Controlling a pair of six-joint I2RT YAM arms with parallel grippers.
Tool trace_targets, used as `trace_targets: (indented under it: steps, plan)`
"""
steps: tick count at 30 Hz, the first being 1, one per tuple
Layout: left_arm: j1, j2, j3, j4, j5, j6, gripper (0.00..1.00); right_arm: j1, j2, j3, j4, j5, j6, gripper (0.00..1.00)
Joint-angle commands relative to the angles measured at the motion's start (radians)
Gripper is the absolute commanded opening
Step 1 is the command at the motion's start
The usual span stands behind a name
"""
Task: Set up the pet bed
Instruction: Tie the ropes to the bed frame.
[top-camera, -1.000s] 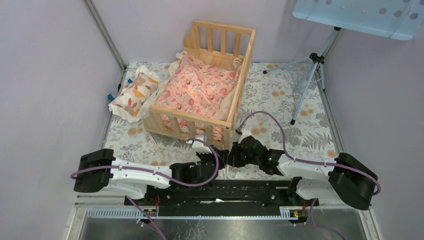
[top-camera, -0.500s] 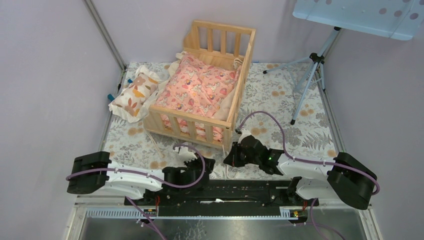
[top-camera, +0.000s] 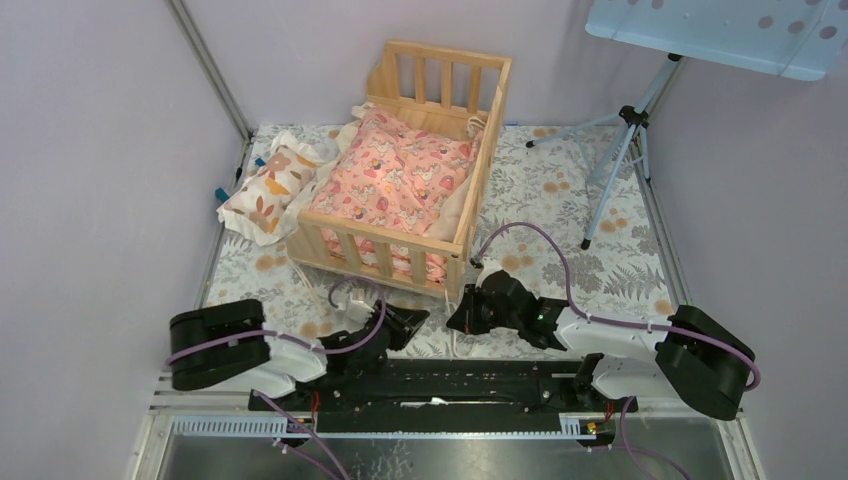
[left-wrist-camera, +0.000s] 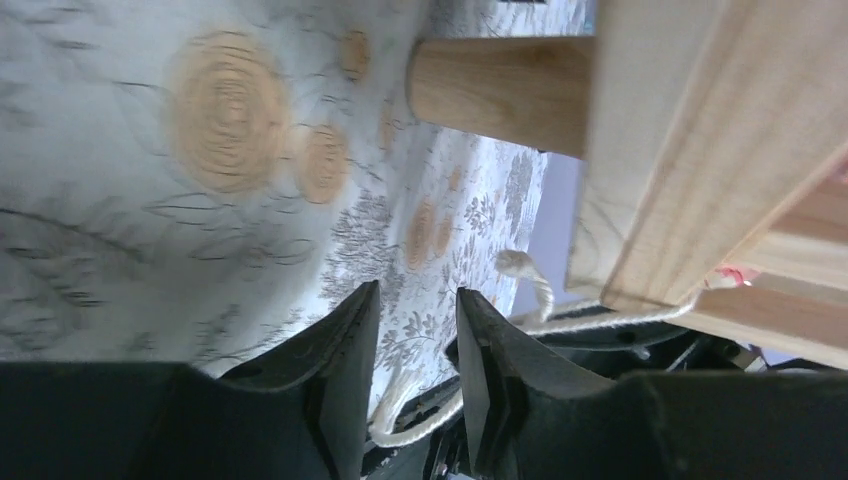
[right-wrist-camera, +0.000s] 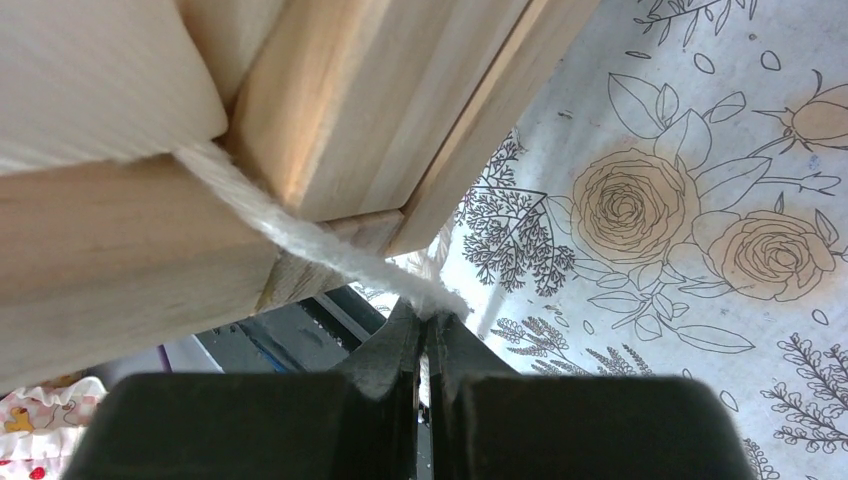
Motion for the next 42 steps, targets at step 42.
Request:
trace_targets:
  steps: [42]
  plan:
    - [0.035, 0.663, 0.112, 0.907, 0.149, -0.393, 0.53, 0.001, -0.029, -0.029, -0.154, -0.096, -0.042, 0.00]
